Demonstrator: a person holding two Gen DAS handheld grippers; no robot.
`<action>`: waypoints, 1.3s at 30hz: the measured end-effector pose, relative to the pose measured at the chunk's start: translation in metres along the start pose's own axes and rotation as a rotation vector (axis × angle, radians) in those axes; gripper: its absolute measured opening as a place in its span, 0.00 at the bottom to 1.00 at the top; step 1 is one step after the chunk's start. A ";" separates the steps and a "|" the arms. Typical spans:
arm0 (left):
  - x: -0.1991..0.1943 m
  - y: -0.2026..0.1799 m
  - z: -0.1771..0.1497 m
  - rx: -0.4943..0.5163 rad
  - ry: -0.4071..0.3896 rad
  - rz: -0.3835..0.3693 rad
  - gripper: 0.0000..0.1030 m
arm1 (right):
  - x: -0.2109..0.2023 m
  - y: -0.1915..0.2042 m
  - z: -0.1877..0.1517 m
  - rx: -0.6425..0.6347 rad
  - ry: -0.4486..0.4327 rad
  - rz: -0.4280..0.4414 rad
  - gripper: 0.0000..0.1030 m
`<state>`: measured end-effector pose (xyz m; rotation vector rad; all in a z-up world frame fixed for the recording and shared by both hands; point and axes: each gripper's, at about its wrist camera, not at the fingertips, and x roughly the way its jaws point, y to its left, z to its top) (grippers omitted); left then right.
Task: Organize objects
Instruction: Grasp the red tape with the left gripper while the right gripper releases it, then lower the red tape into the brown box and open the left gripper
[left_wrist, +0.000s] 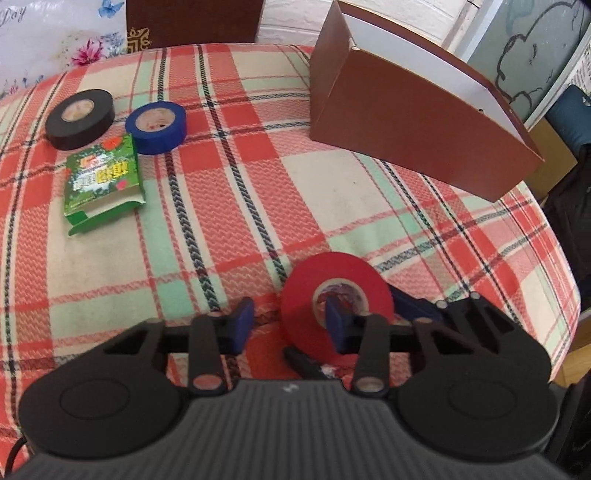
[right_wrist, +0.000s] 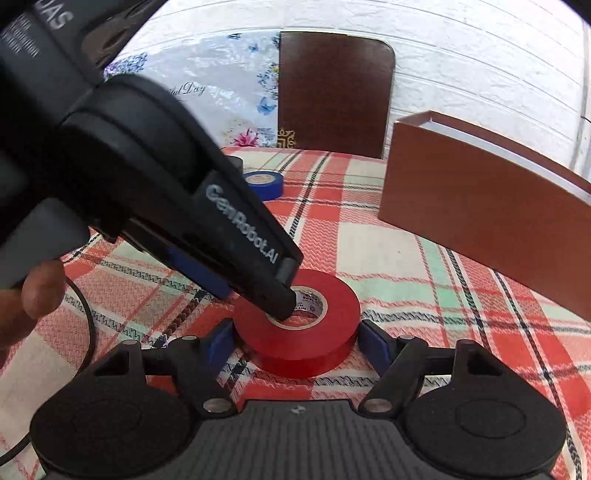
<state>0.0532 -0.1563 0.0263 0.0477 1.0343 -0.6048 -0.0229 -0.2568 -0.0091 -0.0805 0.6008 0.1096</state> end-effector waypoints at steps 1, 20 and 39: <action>0.001 -0.003 0.001 0.006 0.001 -0.002 0.29 | 0.000 0.000 0.000 0.000 -0.003 0.004 0.69; -0.024 -0.111 0.150 0.278 -0.357 0.042 0.46 | 0.007 -0.095 0.100 0.053 -0.433 -0.239 0.69; -0.022 -0.095 0.121 0.228 -0.367 0.104 0.79 | -0.024 -0.108 0.051 0.253 -0.446 -0.348 0.79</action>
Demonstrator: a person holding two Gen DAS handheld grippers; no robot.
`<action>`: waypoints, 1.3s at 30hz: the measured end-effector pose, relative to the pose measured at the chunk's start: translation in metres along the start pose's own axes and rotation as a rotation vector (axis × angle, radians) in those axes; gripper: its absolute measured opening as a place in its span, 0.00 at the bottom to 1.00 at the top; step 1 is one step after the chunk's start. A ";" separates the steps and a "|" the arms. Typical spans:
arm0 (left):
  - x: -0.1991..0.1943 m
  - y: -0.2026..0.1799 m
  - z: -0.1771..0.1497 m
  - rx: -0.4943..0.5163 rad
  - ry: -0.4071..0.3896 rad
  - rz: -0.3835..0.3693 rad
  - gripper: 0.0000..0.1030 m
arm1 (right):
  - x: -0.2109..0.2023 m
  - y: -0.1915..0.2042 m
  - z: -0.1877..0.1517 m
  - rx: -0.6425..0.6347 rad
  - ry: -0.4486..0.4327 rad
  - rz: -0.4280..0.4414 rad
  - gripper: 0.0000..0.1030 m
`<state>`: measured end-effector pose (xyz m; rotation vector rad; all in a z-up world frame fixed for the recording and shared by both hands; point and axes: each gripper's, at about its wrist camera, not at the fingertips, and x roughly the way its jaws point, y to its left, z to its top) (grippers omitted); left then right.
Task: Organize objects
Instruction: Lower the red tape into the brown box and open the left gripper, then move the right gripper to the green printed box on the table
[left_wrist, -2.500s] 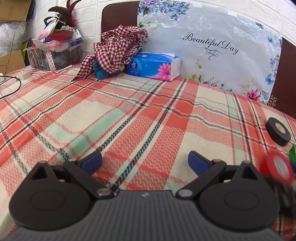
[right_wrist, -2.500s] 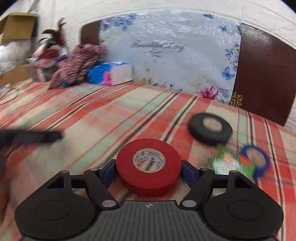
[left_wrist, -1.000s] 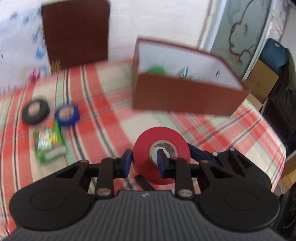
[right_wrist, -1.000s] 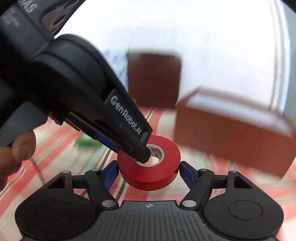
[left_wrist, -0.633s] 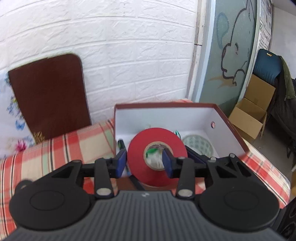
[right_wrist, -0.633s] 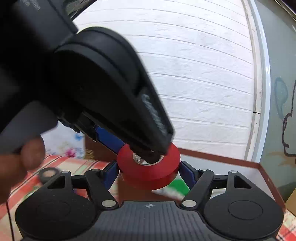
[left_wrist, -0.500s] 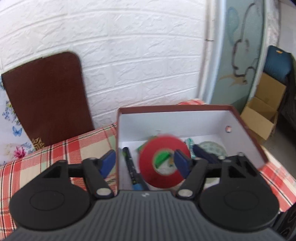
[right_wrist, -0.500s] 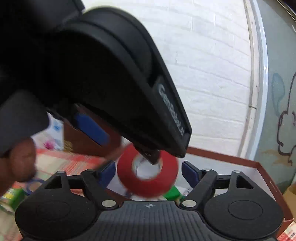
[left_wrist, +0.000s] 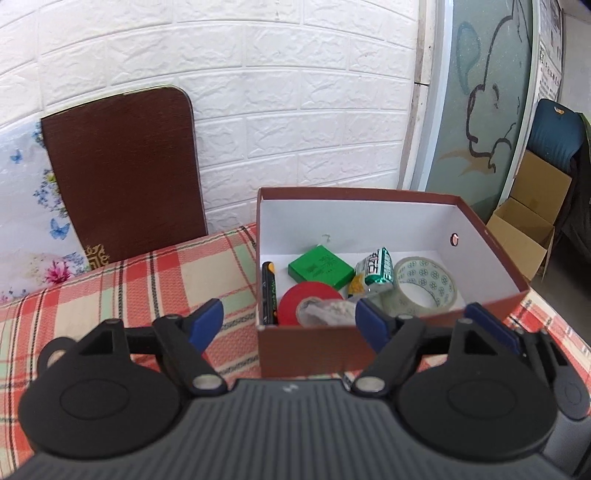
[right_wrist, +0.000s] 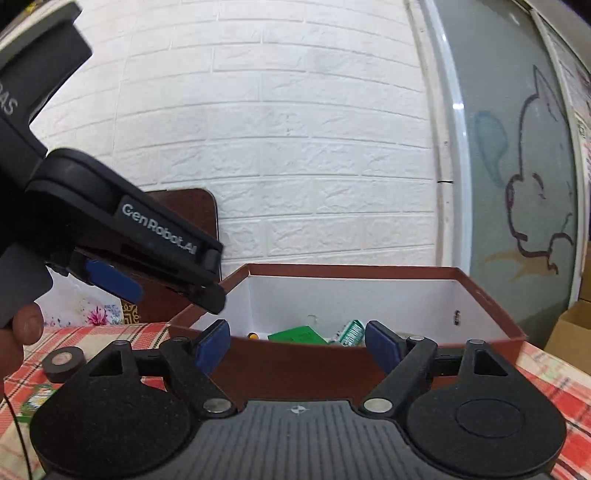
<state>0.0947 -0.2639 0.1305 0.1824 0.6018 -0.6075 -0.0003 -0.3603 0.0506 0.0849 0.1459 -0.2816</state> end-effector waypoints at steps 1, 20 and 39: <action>-0.006 0.000 -0.004 -0.004 0.006 0.008 0.80 | -0.005 0.000 -0.001 0.008 0.007 0.001 0.79; -0.066 0.030 -0.086 -0.072 0.134 0.154 0.85 | -0.077 -0.019 0.007 0.256 0.123 0.000 0.79; -0.070 0.164 -0.172 -0.225 0.155 0.441 0.88 | -0.065 0.060 -0.022 0.055 0.293 0.167 0.78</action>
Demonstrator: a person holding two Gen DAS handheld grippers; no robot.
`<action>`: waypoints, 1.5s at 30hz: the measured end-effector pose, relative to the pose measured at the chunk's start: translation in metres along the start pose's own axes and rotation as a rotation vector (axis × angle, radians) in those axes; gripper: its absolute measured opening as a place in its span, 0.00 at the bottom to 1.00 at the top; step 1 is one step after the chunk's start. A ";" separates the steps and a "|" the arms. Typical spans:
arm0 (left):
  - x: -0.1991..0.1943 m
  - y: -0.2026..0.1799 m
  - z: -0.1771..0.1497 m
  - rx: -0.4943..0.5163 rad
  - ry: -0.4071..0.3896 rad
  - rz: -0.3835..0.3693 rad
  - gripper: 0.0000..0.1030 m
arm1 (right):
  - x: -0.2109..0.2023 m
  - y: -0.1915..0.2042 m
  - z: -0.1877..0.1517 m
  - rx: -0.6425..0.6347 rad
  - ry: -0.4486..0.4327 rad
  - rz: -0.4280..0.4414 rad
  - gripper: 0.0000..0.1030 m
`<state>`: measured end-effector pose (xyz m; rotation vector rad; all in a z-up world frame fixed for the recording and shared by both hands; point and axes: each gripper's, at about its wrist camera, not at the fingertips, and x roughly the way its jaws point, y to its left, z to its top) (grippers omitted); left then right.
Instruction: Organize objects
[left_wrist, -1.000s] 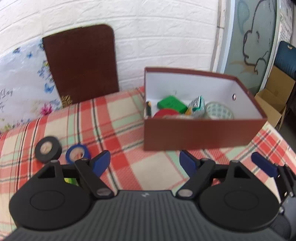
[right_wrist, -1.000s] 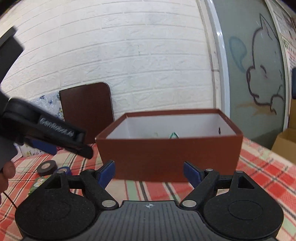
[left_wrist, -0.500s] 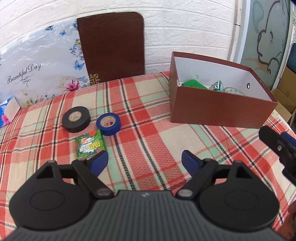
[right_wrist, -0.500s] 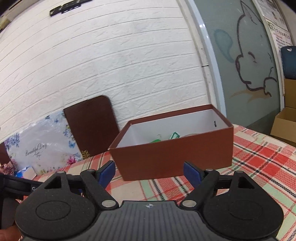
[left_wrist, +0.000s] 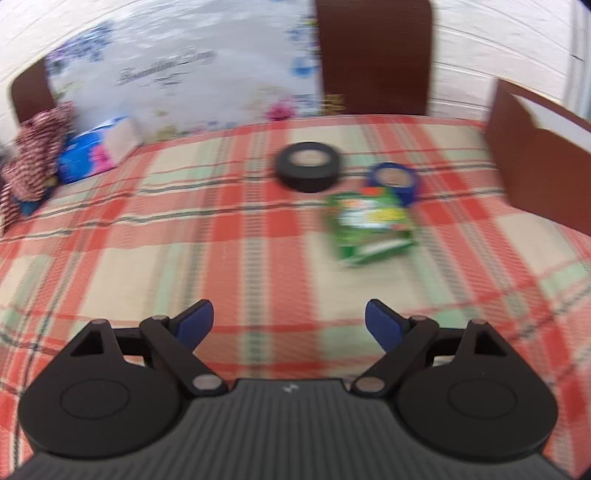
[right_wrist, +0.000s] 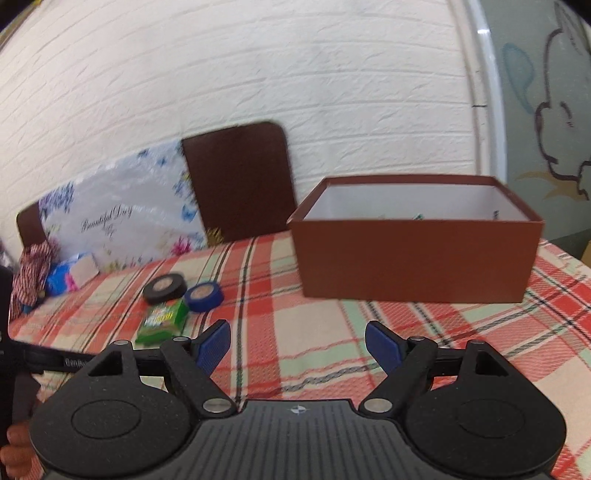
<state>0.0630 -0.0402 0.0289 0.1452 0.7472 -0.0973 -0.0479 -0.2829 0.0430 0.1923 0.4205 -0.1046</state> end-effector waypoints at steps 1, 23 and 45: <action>0.008 0.012 -0.001 -0.019 -0.008 0.035 0.88 | 0.006 0.006 -0.001 -0.018 0.020 0.014 0.78; 0.033 0.073 -0.023 -0.241 -0.145 0.017 1.00 | 0.164 0.144 0.004 -0.297 0.216 0.196 0.58; -0.020 -0.015 0.005 -0.103 0.018 -0.303 0.98 | 0.020 -0.004 -0.036 -0.146 0.171 0.048 0.78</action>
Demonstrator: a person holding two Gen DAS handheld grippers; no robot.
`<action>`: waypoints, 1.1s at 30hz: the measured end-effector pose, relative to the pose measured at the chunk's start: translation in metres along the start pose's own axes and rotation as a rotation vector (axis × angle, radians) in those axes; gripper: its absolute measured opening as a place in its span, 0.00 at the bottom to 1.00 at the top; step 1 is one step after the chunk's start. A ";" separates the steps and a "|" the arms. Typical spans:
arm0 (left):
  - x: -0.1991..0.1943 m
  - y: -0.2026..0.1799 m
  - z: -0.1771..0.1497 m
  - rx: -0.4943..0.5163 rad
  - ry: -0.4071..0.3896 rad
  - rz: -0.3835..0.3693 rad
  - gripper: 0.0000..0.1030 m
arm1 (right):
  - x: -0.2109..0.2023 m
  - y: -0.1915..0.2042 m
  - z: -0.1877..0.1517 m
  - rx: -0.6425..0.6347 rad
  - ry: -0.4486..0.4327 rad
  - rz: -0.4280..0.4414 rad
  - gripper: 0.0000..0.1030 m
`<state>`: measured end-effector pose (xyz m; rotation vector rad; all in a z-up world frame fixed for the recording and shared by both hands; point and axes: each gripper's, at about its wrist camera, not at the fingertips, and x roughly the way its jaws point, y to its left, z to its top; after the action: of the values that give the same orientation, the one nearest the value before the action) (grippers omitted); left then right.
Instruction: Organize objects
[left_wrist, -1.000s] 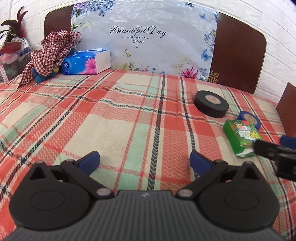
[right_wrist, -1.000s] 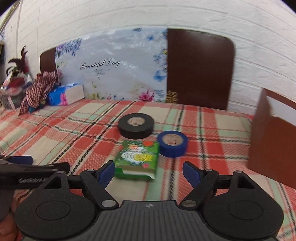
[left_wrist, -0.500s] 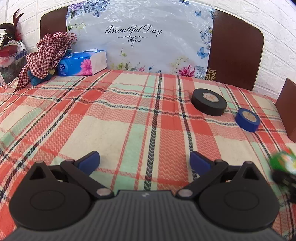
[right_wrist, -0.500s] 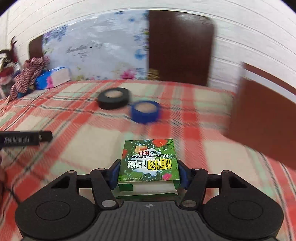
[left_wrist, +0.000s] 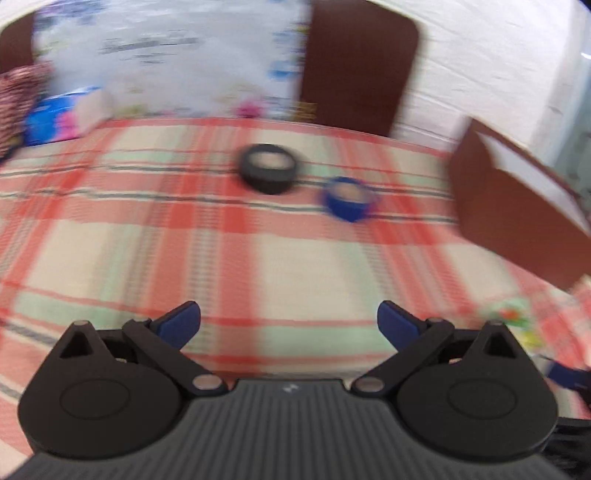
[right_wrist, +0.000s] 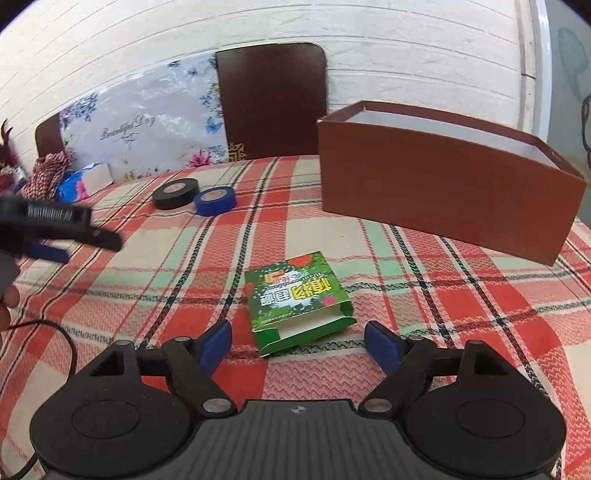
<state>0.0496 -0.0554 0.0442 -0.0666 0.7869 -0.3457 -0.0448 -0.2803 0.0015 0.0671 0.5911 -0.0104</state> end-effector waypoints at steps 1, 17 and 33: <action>0.000 -0.017 0.001 0.025 0.029 -0.058 0.93 | 0.000 0.001 0.000 -0.011 0.000 0.000 0.78; 0.037 -0.126 0.012 0.120 0.270 -0.306 0.43 | 0.016 -0.010 0.017 -0.099 -0.090 0.029 0.57; 0.064 -0.300 0.123 0.420 -0.082 -0.329 0.77 | 0.045 -0.130 0.121 -0.019 -0.407 -0.325 0.74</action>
<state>0.0942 -0.3675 0.1430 0.1859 0.6079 -0.8089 0.0560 -0.4178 0.0690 -0.0501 0.1894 -0.3269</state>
